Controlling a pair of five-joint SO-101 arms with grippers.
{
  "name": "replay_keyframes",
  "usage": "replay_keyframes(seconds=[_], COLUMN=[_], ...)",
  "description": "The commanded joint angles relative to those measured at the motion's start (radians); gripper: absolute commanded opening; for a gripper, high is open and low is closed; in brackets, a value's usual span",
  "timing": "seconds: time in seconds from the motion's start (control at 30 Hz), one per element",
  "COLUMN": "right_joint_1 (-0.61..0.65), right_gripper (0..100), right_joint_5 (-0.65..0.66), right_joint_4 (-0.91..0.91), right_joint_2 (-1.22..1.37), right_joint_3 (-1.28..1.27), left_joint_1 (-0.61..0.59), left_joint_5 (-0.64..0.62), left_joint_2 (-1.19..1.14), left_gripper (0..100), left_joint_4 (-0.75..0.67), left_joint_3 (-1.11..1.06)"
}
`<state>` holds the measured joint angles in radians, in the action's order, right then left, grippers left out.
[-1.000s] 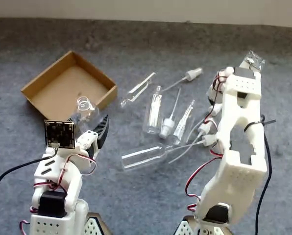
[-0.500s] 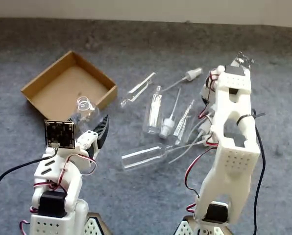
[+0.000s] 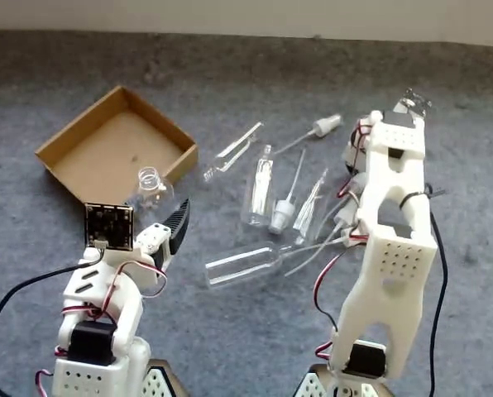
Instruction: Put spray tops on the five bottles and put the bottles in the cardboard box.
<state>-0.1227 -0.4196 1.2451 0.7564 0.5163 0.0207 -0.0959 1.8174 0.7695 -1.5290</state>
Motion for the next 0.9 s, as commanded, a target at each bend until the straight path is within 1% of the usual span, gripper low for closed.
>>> replay_keyframes(seconds=[0.0, 0.07, 0.17, 0.5, 0.57, 0.73, 0.87], right_joint_1=[-0.008, -0.021, -0.021, -0.013, -0.004, 0.041, 0.070], right_gripper=[0.7, 0.6, 0.6, 0.6, 0.6, 0.6, 0.6], right_joint_5=[-0.005, -0.003, -0.003, -0.003, 0.008, 0.170, 0.184], right_joint_4=[0.007, 0.031, 0.128, 0.456, 0.506, 0.522, 0.524], right_joint_2=[-0.005, -0.005, -0.008, -0.012, -0.012, -0.015, -0.016], right_joint_3=[0.079, 0.108, 0.229, 0.783, 0.888, 1.072, 1.159], left_joint_1=[0.045, 0.101, 0.183, 0.260, 0.298, 0.363, 0.380], left_joint_5=[-0.009, -0.006, -0.005, -0.003, -0.003, -0.003, -0.003], left_joint_2=[0.013, 0.013, 0.013, 0.013, 0.013, 0.013, 0.013], left_gripper=[19, 19, 19, 19, 19, 19, 19], left_joint_4=[-0.057, -0.072, -0.072, -0.077, -0.077, -0.072, -0.072], left_joint_3=[0.005, 0.004, -0.005, -0.039, -0.044, -0.045, -0.045])
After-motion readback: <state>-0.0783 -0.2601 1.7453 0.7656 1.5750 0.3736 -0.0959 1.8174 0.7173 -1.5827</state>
